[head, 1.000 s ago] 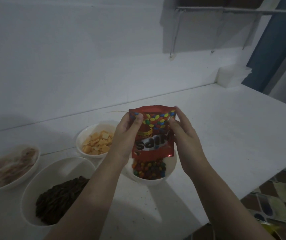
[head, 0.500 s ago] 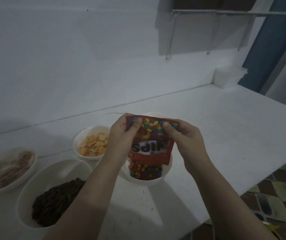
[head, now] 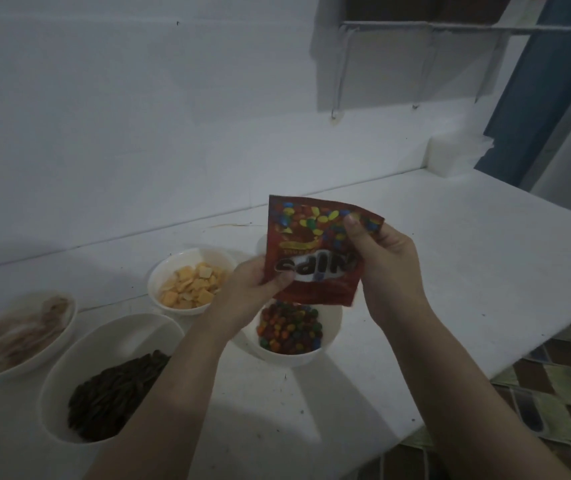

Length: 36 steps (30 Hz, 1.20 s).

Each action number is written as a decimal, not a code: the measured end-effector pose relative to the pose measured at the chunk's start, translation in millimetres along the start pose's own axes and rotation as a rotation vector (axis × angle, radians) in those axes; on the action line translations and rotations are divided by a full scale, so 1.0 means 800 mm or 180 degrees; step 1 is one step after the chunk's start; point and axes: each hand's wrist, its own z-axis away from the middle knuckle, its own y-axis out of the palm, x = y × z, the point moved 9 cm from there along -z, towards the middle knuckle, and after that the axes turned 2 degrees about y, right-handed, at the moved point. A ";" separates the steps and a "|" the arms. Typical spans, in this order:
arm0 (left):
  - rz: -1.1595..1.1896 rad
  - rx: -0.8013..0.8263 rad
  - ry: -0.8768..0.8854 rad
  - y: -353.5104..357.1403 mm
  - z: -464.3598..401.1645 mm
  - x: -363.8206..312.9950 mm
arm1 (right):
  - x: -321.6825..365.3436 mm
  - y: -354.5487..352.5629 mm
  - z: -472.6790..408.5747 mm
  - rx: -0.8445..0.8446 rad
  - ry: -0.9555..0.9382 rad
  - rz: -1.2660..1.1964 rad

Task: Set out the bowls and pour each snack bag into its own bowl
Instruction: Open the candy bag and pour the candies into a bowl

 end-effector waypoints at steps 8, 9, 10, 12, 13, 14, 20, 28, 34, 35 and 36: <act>-0.0341 0.0029 -0.0038 -0.007 0.002 0.019 | 0.000 -0.002 0.004 -0.0147 -0.0039 0.0073; -0.0459 0.0032 -0.0026 -0.008 0.003 0.020 | 0.000 -0.001 0.005 -0.0135 -0.0040 0.0089; -0.0602 0.0031 -0.0018 -0.008 0.003 0.020 | -0.002 -0.001 0.004 -0.0131 -0.0043 0.0127; -0.0941 0.0132 -0.0025 -0.004 0.000 0.020 | -0.006 -0.002 0.004 -0.0137 -0.0056 0.0242; -0.0999 0.0180 -0.0021 -0.002 0.000 0.016 | -0.007 -0.003 0.004 -0.0142 -0.0079 0.0318; -0.0840 0.0182 0.0030 0.000 0.000 0.008 | -0.007 -0.004 0.003 -0.0140 -0.0114 0.0384; 0.0637 -0.0493 0.0633 -0.021 -0.011 -0.055 | -0.014 -0.002 0.005 0.0076 -0.0118 0.0511; 0.1172 -0.0891 0.0515 -0.027 -0.018 -0.039 | -0.068 -0.003 0.002 0.0497 0.0508 0.1307; 0.1863 -0.1025 0.0471 -0.038 -0.022 -0.040 | -0.099 -0.006 -0.002 0.0629 0.0759 0.1912; 0.1919 -0.1034 0.0477 -0.041 -0.023 -0.041 | -0.103 -0.006 -0.003 0.0645 0.0826 0.1850; 0.1977 -0.1036 0.0468 -0.044 -0.024 -0.040 | -0.104 -0.006 -0.004 0.0613 0.0833 0.1754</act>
